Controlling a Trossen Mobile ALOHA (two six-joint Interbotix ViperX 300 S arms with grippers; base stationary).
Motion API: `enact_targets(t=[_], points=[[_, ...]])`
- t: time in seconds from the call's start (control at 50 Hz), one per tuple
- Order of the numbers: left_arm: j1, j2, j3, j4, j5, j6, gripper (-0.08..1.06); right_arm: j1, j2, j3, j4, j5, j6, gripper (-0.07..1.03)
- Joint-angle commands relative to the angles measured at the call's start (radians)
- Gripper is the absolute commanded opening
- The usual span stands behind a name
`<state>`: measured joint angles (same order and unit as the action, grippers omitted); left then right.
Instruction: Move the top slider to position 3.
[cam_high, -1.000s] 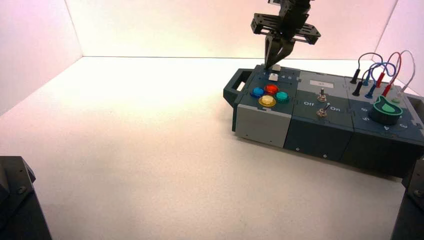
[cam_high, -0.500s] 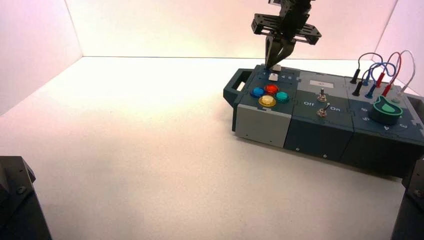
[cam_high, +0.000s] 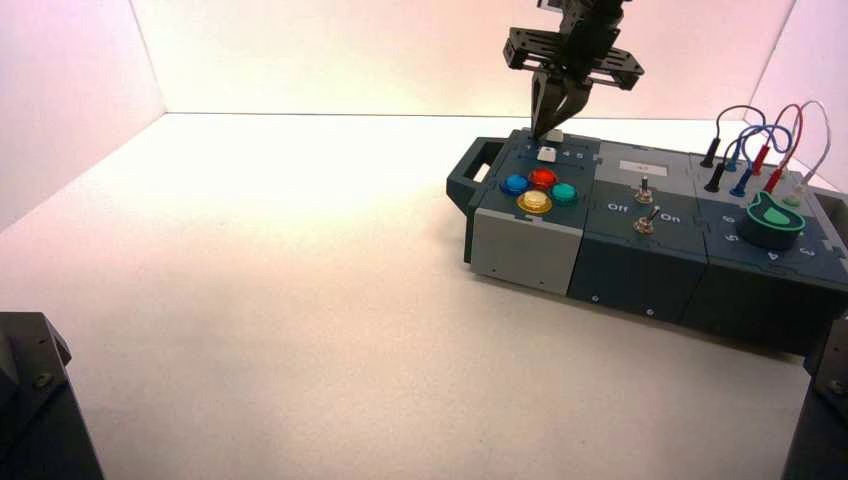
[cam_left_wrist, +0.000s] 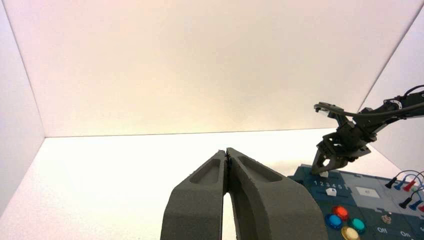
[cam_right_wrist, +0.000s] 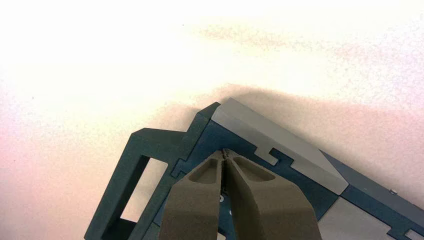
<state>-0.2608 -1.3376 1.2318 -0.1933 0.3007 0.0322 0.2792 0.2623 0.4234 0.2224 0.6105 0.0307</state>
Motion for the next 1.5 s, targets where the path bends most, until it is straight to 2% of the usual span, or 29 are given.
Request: enact_targets(t=[0.02, 0.4, 0.8, 1.12, 1.34, 1.5], points=[[-0.006, 0.008, -0.035, 0.000, -0.006, 0.002, -0.03, -0.006, -0.021, -0.003, -0.005, 0.005, 0.003, -0.02], [-0.006, 0.008, -0.035, 0.000, -0.011, 0.002, -0.03, -0.006, -0.063, -0.025, 0.000, 0.008, 0.009, -0.02], [-0.006, 0.008, -0.037, 0.002, -0.011, 0.002, -0.03, -0.006, -0.140, -0.060, 0.005, 0.080, 0.014, -0.02], [-0.006, 0.006, -0.037, 0.002, -0.006, 0.002, -0.03, -0.006, -0.236, 0.035, 0.002, 0.146, 0.015, -0.02], [-0.006, -0.008, -0.037, 0.002, -0.006, 0.002, -0.03, -0.006, -0.278, 0.081, -0.006, 0.225, 0.015, -0.02], [-0.006, -0.017, -0.037, 0.002, -0.003, 0.002, -0.03, -0.006, -0.304, 0.112, -0.031, 0.236, 0.015, -0.02]])
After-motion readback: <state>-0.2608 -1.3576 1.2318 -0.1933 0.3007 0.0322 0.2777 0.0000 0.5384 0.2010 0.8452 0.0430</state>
